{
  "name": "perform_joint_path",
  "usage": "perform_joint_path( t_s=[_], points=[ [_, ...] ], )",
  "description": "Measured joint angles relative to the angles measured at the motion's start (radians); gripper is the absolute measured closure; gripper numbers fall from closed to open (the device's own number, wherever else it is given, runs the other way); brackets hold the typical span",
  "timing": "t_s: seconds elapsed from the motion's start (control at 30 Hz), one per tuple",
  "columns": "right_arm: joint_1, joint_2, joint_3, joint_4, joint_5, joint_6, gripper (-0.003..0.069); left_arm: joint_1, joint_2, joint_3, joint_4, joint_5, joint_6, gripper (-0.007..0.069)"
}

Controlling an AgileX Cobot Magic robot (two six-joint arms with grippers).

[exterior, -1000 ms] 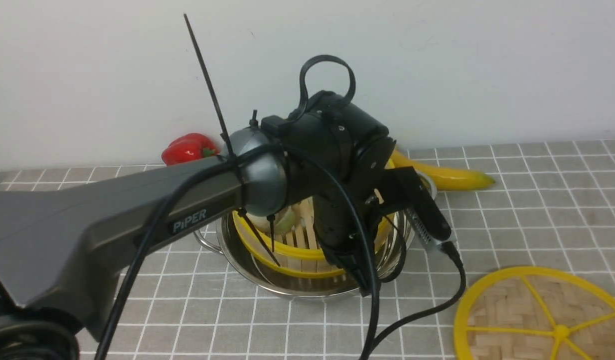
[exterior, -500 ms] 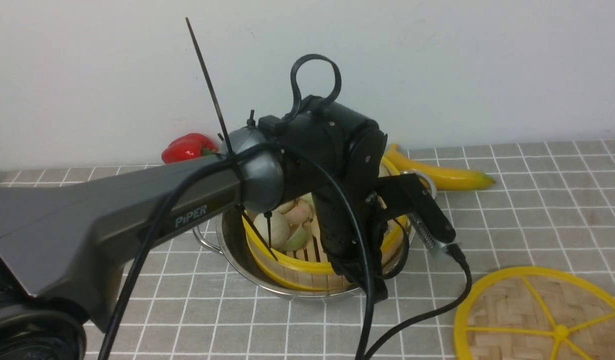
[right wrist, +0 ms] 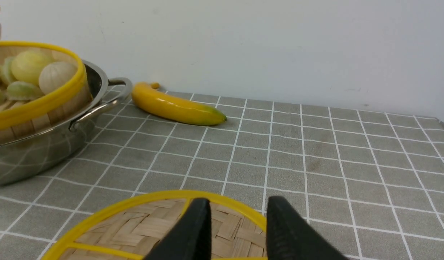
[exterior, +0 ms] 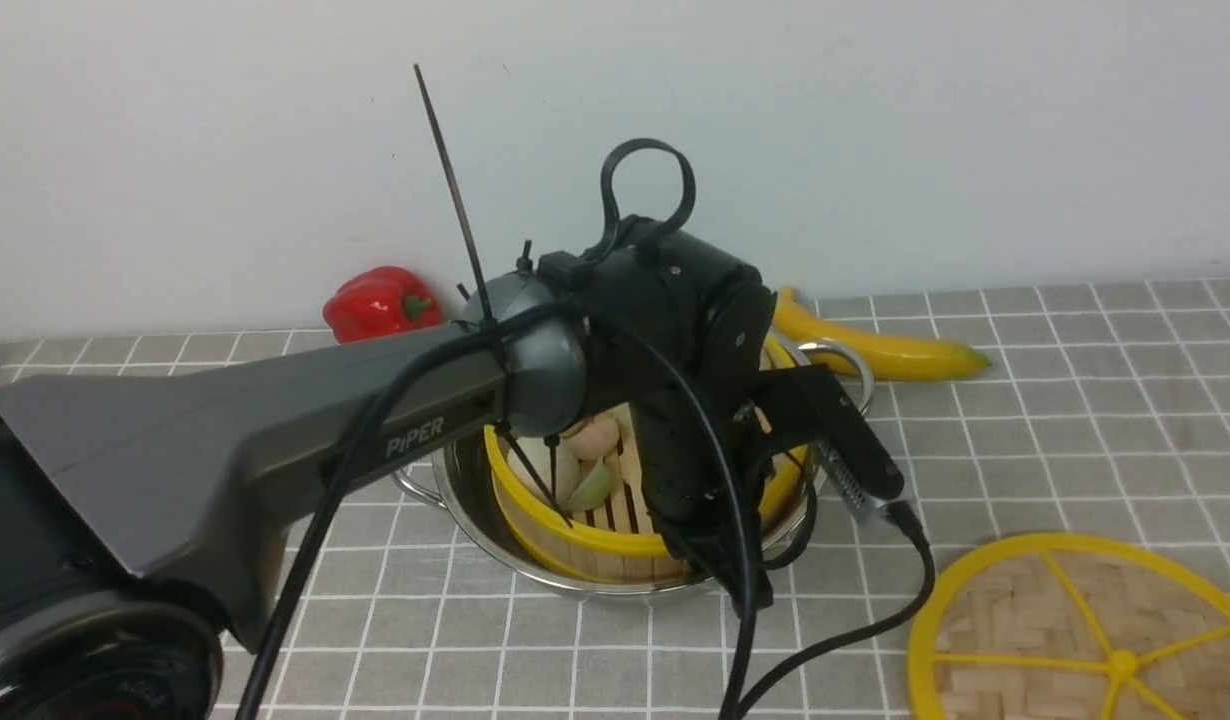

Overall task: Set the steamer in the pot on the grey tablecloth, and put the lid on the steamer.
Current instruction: 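Place the bamboo steamer basket with dumplings into the steel pot with the left gripper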

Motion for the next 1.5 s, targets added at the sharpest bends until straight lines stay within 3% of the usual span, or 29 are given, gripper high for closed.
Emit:
perform_joint_path(
  t_s=[0.67, 1.1, 1.5],
  points=[
    [0.0, 0.0, 0.0, 0.0, 0.0, 0.0, 0.0416, 0.033, 0.015, 0.0, 0.004, -0.005, -0.037, 0.0589],
    [0.0, 0.0, 0.0, 0.0, 0.0, 0.0, 0.0416, 0.033, 0.014, -0.002, 0.004, -0.028, -0.036, 0.0519],
    [0.0, 0.0, 0.0, 0.0, 0.0, 0.0, 0.0416, 0.033, 0.006, -0.007, 0.027, -0.035, -0.018, 0.0249]
  ],
)
